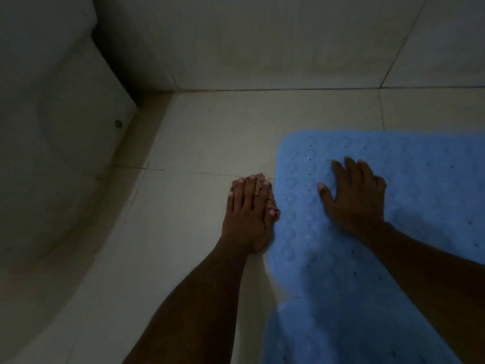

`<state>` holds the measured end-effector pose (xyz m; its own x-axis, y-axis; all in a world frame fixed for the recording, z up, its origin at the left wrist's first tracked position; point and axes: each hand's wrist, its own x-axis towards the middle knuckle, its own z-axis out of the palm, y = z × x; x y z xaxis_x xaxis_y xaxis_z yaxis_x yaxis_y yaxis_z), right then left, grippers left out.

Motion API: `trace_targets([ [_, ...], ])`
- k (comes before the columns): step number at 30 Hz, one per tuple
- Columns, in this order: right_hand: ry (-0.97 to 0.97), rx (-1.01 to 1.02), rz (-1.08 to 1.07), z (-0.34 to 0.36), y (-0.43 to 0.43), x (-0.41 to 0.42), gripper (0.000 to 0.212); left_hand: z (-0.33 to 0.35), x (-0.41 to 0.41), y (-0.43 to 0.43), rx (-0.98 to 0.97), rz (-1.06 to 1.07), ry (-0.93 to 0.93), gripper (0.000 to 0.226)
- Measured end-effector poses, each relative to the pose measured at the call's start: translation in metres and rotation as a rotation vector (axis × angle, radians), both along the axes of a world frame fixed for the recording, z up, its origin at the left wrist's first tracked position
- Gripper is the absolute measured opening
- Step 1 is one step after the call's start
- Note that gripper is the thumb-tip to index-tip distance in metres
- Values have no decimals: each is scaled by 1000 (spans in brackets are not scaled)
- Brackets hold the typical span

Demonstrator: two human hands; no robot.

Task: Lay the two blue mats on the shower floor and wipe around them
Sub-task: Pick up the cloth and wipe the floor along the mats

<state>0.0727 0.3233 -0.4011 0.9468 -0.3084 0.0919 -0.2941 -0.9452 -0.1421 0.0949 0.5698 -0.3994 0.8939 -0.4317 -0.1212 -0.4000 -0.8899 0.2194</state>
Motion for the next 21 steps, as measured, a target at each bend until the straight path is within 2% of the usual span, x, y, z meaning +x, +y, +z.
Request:
trace_targets([
  [2,24,-16,-19,-11,-7,-3,71,-1,14,-8,5,5,-14,79],
  [4,-34,-69,6,-16,-5,-8,68,-3,21,-13,31,12,-2,80],
  [8,-17,-94,15,-7,-4,-10,68,12,23,-19,82,34,94,77],
  [12,10,-28,4,2,-3,-9,69,37,6,-32,-79,165,31,71],
  [15,45,3,-1,4,-5,-9,70,43,-9,-39,-141,317,162,72],
  [18,81,34,0,6,-5,-9,72,46,-12,-43,-166,355,270,72],
  [21,68,36,-10,5,-3,-11,72,45,-1,-51,-162,342,177,64],
])
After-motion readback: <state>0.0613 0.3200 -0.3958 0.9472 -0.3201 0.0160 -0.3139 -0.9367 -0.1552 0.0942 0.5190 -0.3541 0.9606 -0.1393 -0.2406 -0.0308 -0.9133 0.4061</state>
